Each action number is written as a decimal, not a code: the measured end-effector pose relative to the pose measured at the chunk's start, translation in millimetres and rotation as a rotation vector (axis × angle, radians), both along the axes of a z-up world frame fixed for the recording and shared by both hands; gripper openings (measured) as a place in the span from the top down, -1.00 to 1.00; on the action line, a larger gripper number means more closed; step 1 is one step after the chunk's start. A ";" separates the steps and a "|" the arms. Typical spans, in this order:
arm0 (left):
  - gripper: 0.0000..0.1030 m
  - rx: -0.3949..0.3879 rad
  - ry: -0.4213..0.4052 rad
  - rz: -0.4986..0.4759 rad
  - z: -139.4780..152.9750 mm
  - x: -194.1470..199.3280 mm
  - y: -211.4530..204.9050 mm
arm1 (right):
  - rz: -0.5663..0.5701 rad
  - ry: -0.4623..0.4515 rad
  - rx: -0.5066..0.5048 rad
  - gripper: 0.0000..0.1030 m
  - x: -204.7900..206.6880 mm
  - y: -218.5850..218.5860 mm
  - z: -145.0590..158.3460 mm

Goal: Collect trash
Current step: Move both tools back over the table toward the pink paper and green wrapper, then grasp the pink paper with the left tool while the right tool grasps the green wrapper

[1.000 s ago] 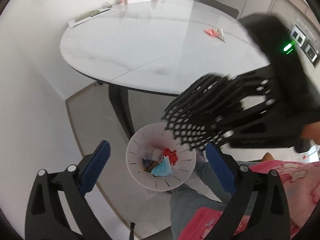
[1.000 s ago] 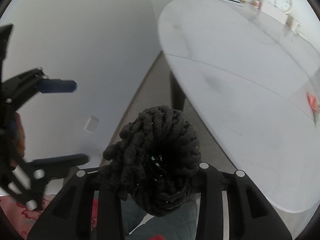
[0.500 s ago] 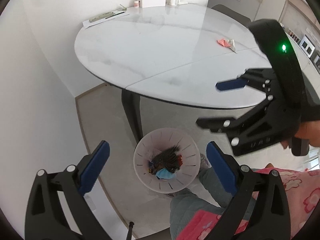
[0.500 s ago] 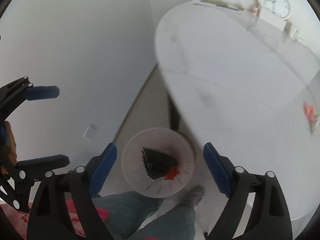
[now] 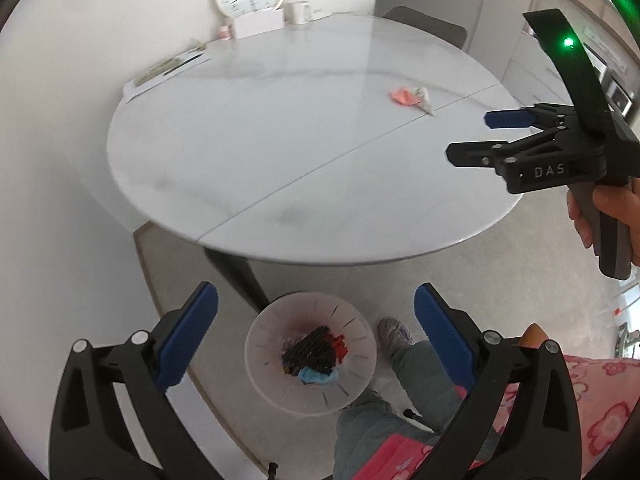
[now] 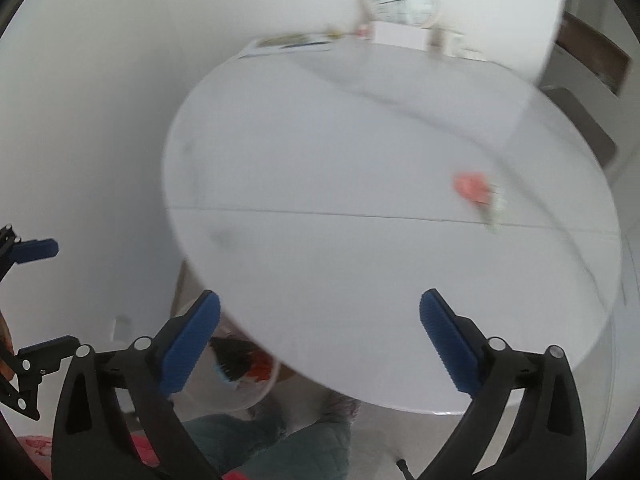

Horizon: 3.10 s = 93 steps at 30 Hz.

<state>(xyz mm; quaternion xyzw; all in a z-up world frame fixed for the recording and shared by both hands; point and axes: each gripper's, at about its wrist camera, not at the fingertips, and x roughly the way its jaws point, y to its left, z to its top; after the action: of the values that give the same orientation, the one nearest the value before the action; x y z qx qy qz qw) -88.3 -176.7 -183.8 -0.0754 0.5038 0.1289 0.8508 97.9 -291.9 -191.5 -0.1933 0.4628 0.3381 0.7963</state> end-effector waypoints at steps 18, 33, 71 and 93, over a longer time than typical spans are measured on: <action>-0.85 -0.021 -0.002 -0.071 -2.3 174.0 -59.7 | -0.123 0.057 0.038 -0.95 138.3 -108.4 -2.6; -0.85 -0.099 0.103 -0.024 -56.4 340.4 -74.8 | 0.168 0.181 -0.041 -0.95 268.3 -96.7 -65.1; -0.85 -0.100 0.275 -0.507 -111.7 426.5 -37.9 | 0.069 0.291 -0.094 0.51 294.4 -48.9 -120.4; 0.36 -0.167 0.271 -0.565 -125.4 462.3 -58.8 | -0.160 0.335 -0.019 0.58 316.5 -112.9 -96.0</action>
<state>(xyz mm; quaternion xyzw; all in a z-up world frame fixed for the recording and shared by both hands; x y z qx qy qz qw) 374.0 -235.5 -309.3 0.0160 0.6223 -0.1454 0.7690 414.3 -404.8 -287.5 -0.1045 0.6060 0.2965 0.7307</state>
